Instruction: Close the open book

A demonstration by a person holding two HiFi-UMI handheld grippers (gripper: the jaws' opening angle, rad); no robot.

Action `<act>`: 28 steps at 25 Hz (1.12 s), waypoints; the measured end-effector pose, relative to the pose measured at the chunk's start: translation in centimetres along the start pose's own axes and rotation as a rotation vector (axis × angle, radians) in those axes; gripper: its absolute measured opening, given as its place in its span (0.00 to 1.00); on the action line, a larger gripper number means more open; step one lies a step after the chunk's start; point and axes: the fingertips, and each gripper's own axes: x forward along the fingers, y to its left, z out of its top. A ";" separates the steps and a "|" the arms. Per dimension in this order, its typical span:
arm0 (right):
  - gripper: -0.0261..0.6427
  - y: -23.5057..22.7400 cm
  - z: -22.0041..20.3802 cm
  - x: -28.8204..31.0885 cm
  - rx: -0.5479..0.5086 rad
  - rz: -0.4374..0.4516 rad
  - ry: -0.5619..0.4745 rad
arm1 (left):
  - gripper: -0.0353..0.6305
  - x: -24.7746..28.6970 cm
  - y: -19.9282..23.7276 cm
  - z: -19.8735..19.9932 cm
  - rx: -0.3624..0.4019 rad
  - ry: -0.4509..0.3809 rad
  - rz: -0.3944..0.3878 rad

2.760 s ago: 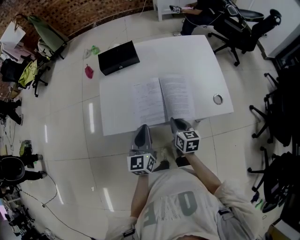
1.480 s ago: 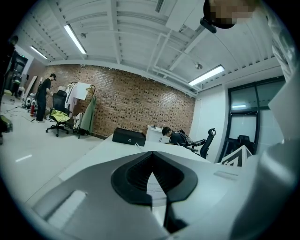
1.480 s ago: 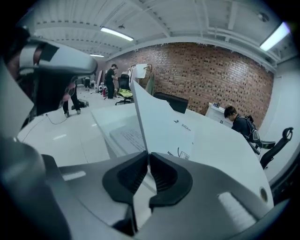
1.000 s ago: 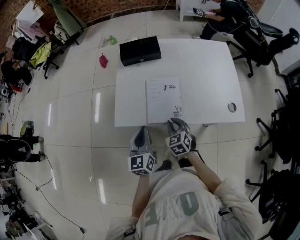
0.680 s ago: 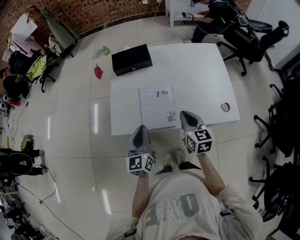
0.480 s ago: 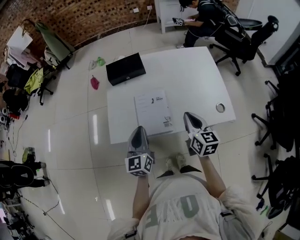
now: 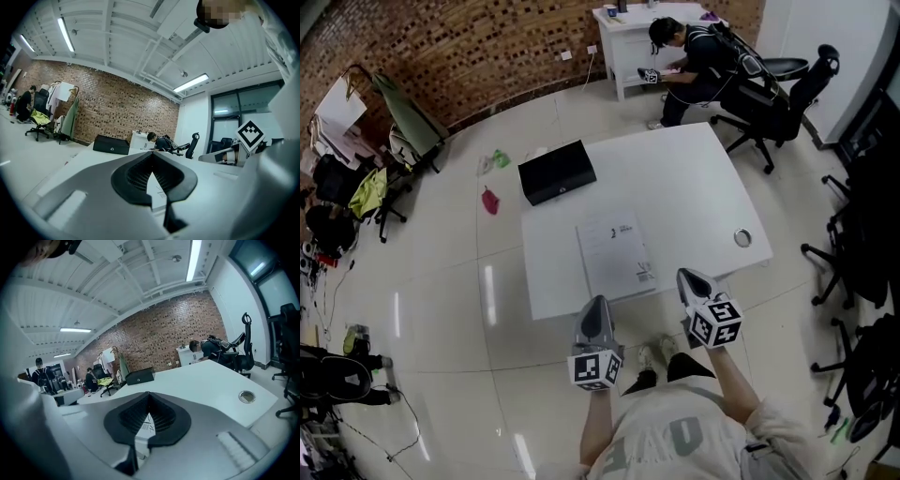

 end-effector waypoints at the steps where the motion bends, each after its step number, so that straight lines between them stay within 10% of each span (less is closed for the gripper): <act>1: 0.04 0.5 -0.3 -0.1 0.000 -0.002 -0.001 | 0.08 -0.6 0.2 -0.1 -0.005 -0.004 -0.007; 12: 0.04 5.2 -3.3 -5.0 -0.073 0.038 -0.015 | 0.08 -7.3 1.4 3.5 -0.007 -0.144 0.054; 28: 0.04 3.7 -13.0 -32.5 -0.042 0.012 -0.101 | 0.08 -27.8 -16.9 -3.1 -0.023 -0.171 -0.026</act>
